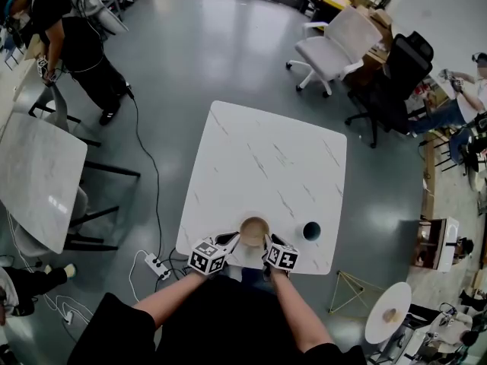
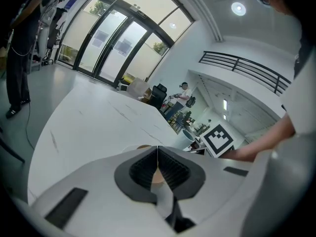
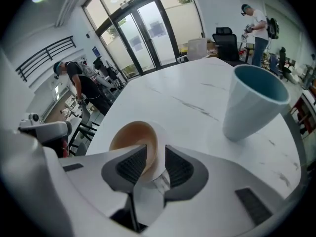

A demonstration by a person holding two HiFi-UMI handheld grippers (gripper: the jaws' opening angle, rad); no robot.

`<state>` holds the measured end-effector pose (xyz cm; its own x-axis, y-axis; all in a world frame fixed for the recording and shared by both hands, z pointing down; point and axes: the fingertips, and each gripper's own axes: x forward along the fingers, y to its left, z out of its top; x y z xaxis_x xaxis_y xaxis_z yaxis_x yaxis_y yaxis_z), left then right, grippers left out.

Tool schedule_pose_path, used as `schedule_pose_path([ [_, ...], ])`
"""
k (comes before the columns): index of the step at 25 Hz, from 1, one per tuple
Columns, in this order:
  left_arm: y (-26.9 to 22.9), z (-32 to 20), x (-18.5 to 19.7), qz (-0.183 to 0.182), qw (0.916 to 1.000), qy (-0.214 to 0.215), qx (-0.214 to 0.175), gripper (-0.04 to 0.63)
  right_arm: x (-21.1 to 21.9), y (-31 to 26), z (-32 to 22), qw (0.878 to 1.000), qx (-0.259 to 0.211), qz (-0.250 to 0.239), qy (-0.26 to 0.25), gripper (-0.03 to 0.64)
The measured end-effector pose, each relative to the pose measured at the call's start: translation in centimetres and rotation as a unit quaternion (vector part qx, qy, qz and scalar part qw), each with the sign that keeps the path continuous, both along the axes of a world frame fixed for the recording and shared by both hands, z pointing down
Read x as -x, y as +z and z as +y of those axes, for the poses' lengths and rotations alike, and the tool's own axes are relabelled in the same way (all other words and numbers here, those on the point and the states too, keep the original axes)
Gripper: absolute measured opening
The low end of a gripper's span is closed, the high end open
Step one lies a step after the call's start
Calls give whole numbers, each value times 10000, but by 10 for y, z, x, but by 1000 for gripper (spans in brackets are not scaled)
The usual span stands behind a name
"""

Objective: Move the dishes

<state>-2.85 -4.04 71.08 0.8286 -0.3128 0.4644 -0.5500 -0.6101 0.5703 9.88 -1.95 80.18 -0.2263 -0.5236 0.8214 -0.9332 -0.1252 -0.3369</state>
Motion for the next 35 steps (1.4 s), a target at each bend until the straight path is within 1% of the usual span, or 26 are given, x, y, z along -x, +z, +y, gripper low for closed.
schedule_pose_path([
  [2, 1, -2, 1, -4, 10000, 30, 18, 17, 0, 3, 0, 9999, 72, -62, 113, 130],
  [5, 3, -5, 3, -17, 10000, 71, 45, 17, 6, 6, -2, 9998, 130, -90, 119, 129],
  [7, 4, -7, 3, -21, 9999, 79, 67, 17, 7, 6, -3, 9998, 147, -10, 113, 121],
  [9, 4, -9, 2, -37, 9999, 87, 65, 17, 6, 6, -4, 9998, 119, 125, 83, 90],
  [12, 3, -11, 2, -42, 9999, 91, 62, 18, 11, 8, -7, 9998, 145, 142, -12, 91],
  [16, 3, -14, 5, -55, 9999, 60, 86, 18, 11, 13, -7, 9996, 271, 121, -5, 89],
  [21, 9, -14, 11, -195, 9996, 159, 85, 17, 7, 18, -8, 9985, 390, 393, -29, 60],
  [27, 9, -11, 13, -194, 9995, 243, 51, 18, 8, 15, -8, 9987, 361, 294, 200, 34],
  [31, 6, -11, 12, -159, 9993, 337, -7, 18, 9, 9, -5, 9989, 296, 294, 226, 34],
  [35, 4, -6, 10, -85, 9992, 390, -14, 17, 1, 3, 4, 9984, 202, 111, 515, 34],
])
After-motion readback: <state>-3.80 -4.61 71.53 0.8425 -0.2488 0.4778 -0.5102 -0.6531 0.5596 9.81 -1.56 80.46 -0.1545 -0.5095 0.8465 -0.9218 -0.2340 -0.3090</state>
